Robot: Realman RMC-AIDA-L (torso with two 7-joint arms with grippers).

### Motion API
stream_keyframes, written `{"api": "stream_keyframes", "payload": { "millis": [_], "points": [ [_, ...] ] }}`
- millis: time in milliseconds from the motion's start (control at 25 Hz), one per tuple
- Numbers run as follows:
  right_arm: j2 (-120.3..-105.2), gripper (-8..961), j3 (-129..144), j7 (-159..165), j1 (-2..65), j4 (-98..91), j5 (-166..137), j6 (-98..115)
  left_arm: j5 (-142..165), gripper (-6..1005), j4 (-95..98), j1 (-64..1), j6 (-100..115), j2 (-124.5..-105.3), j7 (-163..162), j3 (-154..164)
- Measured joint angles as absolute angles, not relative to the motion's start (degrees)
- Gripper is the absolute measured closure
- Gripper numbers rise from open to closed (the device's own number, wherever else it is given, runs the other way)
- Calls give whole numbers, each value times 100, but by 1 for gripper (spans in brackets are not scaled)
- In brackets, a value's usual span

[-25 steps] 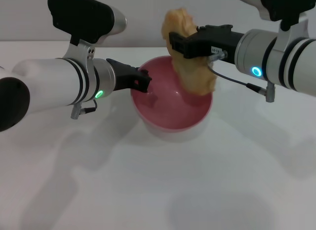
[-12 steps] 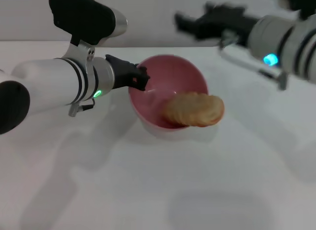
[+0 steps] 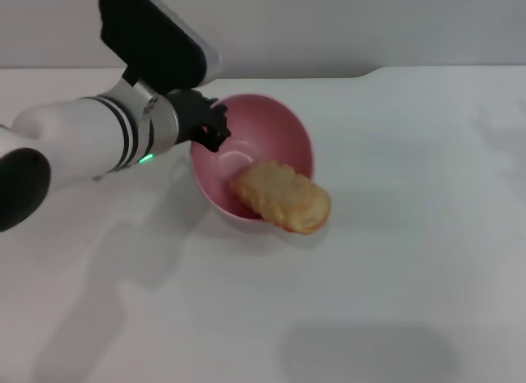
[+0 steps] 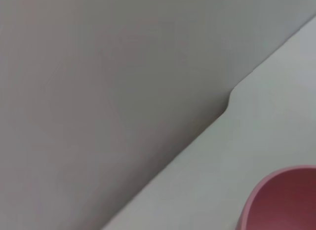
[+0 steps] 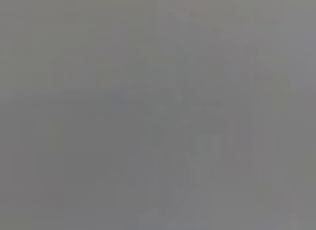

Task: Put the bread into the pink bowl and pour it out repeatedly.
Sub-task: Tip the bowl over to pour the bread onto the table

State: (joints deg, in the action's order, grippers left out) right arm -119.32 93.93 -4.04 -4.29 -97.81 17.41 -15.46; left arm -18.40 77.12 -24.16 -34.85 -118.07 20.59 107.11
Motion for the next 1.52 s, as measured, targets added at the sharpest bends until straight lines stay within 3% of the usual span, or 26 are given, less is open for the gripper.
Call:
{"api": "stream_keyframes", "payload": {
  "millis": [240,1520],
  "points": [
    [-11937,214,9539,-432,-675,-9405,2011,-1519,-889,937,7709,-2501,-3262,-11829,2088,10901],
    [-11909,220,9806,-465,-538,-9139,2145,-1549,3942,933,7932,-2772,-3955,-11874,1240,12554]
  ]
}}
